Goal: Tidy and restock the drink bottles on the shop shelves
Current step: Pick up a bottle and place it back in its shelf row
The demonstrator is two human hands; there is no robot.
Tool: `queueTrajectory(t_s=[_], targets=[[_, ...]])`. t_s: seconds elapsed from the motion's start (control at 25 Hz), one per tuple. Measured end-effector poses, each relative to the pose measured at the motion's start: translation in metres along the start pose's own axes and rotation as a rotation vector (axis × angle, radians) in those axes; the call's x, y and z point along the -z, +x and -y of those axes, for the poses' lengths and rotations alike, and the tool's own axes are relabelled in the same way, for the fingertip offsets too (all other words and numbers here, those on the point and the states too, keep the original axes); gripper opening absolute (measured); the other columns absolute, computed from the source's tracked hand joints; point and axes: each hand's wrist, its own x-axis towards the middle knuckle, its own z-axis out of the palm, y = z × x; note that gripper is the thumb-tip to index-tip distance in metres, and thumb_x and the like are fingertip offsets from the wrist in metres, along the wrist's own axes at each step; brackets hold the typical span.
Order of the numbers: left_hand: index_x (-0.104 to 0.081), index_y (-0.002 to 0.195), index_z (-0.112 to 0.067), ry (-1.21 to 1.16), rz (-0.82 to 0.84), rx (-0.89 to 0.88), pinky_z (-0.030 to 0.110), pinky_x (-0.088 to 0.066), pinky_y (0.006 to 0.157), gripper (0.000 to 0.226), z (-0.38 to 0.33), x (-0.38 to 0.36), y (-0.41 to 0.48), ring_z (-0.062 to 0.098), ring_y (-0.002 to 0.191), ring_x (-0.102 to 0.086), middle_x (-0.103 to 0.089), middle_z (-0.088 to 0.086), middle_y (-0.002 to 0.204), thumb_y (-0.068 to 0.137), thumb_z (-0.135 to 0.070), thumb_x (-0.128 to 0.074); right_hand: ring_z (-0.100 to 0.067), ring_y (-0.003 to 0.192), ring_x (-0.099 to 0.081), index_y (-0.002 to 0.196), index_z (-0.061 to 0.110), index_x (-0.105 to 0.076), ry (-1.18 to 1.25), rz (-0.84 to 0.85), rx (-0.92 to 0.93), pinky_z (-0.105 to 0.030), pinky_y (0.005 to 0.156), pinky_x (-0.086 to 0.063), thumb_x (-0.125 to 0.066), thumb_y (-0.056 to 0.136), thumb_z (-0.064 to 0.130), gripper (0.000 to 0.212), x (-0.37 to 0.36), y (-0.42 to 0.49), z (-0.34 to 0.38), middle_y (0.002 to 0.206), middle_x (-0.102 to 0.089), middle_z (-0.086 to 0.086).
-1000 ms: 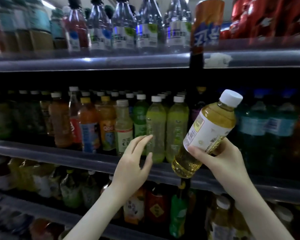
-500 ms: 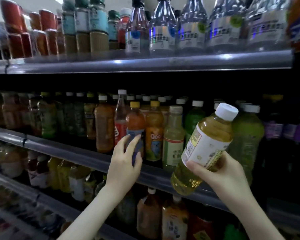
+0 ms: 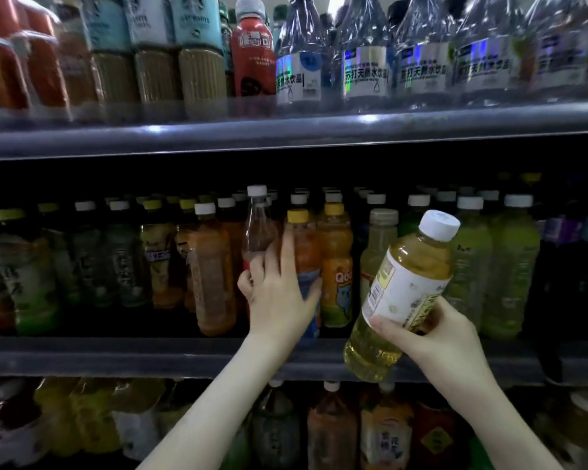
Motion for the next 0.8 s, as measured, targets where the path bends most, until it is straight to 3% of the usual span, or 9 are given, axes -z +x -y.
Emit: queueTrajectory(t_s=[0.16, 0.28, 0.36, 0.44, 0.52, 0.6, 0.72, 0.8], targets=[[-0.020, 0.147, -0.008, -0.111, 0.113, 0.241, 0.046, -0.024, 0.098, 0.098, -0.011, -0.004, 0.014, 0.023, 0.115, -0.020, -0.034, 0.016, 0.134, 0.073, -0.047, -0.073, 0.010, 0.083, -0.064, 0.093, 0.037, -0.061, -0.013, -0.066, 0.016, -0.009, 0.060, -0.048, -0.084, 0.066, 0.022, 0.038, -0.001, 0.000, 0.005, 0.085, -0.070, 0.027], [-0.022, 0.142, -0.016, -0.303, 0.102, 0.200, 0.038, -0.027, 0.101, 0.089, -0.012, 0.006, 0.008, 0.022, 0.117, -0.023, -0.026, 0.009, 0.130, 0.073, -0.039, -0.075, 0.013, 0.085, -0.062, 0.094, 0.037, -0.060, -0.010, -0.135, 0.058, -0.007, 0.064, -0.047, -0.083, 0.068, 0.024, 0.038, -0.006, 0.002, 0.007, 0.086, -0.068, 0.031], [-0.018, 0.137, -0.034, -0.509, 0.108, 0.127, 0.019, -0.039, 0.088, 0.084, -0.008, 0.018, -0.010, 0.013, 0.110, -0.038, -0.029, -0.004, 0.124, 0.076, -0.035, -0.076, 0.013, 0.087, -0.061, 0.096, 0.037, -0.059, -0.010, -0.179, 0.091, -0.007, 0.067, -0.047, -0.082, 0.069, 0.026, 0.037, -0.013, 0.003, 0.006, 0.087, -0.067, 0.031], [-0.013, 0.126, -0.050, -0.637, 0.063, 0.112, 0.004, -0.042, 0.071, 0.084, -0.002, 0.031, -0.029, -0.003, 0.095, -0.050, -0.034, -0.017, 0.117, 0.076, -0.030, -0.078, 0.014, 0.089, -0.060, 0.096, 0.038, -0.058, 0.002, -0.207, 0.123, -0.005, 0.069, -0.047, -0.081, 0.070, 0.025, 0.037, -0.023, 0.004, 0.004, 0.087, -0.066, 0.030], [-0.020, 0.124, -0.039, -0.684, -0.123, 0.112, 0.001, -0.043, 0.070, 0.083, 0.009, 0.039, -0.039, -0.012, 0.098, -0.053, -0.034, -0.022, 0.119, 0.073, -0.018, -0.082, 0.014, 0.090, -0.060, 0.100, 0.036, -0.058, 0.017, -0.209, 0.161, -0.003, 0.072, -0.045, -0.081, 0.071, 0.022, 0.039, -0.036, 0.006, 0.001, 0.092, -0.064, 0.028], [-0.023, 0.124, -0.015, -0.655, -0.303, 0.056, 0.004, -0.043, 0.080, 0.079, 0.022, 0.052, -0.039, -0.015, 0.111, -0.045, -0.036, -0.017, 0.120, 0.072, -0.018, -0.082, 0.013, 0.090, -0.061, 0.105, 0.027, -0.061, 0.057, -0.195, 0.176, -0.004, 0.073, -0.045, -0.081, 0.071, 0.018, 0.040, -0.052, 0.010, -0.004, 0.097, -0.066, 0.023], [-0.021, 0.125, 0.006, -0.580, -0.482, 0.007, 0.013, -0.043, 0.092, 0.082, 0.046, 0.079, -0.034, -0.003, 0.122, -0.041, -0.030, 0.003, 0.130, 0.076, -0.035, -0.072, 0.011, 0.088, -0.061, 0.108, 0.023, -0.061, 0.078, -0.150, 0.106, -0.005, 0.072, -0.047, -0.083, 0.070, 0.024, 0.044, -0.082, 0.019, -0.006, 0.096, -0.068, 0.019], [-0.022, 0.125, 0.014, -0.555, -0.508, 0.040, 0.026, -0.047, 0.094, 0.085, 0.063, 0.094, -0.032, 0.011, 0.123, -0.044, -0.032, 0.013, 0.130, 0.077, -0.035, -0.071, 0.012, 0.083, -0.060, 0.109, 0.026, -0.058, 0.020, -0.118, 0.042, -0.003, 0.066, -0.045, -0.083, 0.070, 0.032, 0.047, -0.104, 0.026, -0.007, 0.095, -0.065, 0.021]])
